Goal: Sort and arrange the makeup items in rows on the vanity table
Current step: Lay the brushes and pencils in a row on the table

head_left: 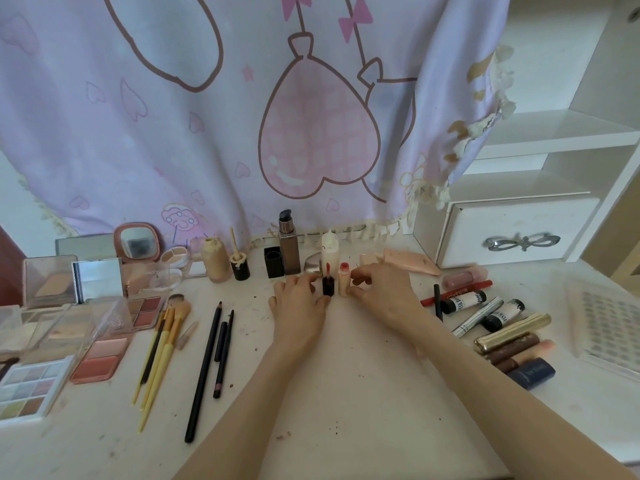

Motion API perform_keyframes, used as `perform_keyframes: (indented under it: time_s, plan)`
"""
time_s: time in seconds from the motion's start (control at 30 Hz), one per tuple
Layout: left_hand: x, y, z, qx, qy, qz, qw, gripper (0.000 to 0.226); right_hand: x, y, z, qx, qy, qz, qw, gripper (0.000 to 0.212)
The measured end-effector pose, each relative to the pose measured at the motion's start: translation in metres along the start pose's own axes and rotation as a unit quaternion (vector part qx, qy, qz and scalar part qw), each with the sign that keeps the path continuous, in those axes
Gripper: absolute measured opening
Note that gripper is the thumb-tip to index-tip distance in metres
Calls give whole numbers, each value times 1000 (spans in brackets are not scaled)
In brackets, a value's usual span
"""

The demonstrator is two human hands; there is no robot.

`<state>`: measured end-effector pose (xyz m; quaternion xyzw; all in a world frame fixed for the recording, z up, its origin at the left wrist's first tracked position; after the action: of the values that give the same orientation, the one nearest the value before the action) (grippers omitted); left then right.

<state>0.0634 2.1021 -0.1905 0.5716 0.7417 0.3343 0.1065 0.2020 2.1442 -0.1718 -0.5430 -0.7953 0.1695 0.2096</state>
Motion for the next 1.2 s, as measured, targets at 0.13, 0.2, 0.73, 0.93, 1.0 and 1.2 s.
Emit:
perform_keyframes:
  time_s: [0.13, 0.2, 0.73, 0.93, 1.0, 1.2]
  plan:
    - [-20, 7, -3, 16, 4, 62, 998, 44, -19, 12, -29, 43, 51, -6, 998, 26]
    - [-32, 15, 0, 40, -5, 105, 994, 43, -34, 21, -44, 47, 86, 6, 995, 19]
    - [-69, 37, 17, 65, -75, 270, 958, 43, -90, 29, -34, -259, 62, 54, 962, 32]
    - [-64, 33, 3, -149, -97, 176, 968, 47, -92, 26, -49, 33, 92, 72, 993, 18]
    - [-60, 28, -2, -209, -97, 123, 965, 39, -95, 25, -40, 212, 38, 95, 972, 15]
    - [-64, 36, -19, -314, -110, 136, 933, 14, -104, 4, -9, 358, -66, 84, 927, 12]
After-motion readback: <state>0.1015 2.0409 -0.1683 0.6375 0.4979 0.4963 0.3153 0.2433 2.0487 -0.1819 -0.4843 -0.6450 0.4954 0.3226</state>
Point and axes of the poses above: each hand's wrist, its own x-axis towards the middle knuckle, its own z-axis out of the palm, y = z × x, the point moved 8 cm from there along x, towards the middle knuckle, and after that the axes turned 2 degrees about -x, right-handed, at the moved point
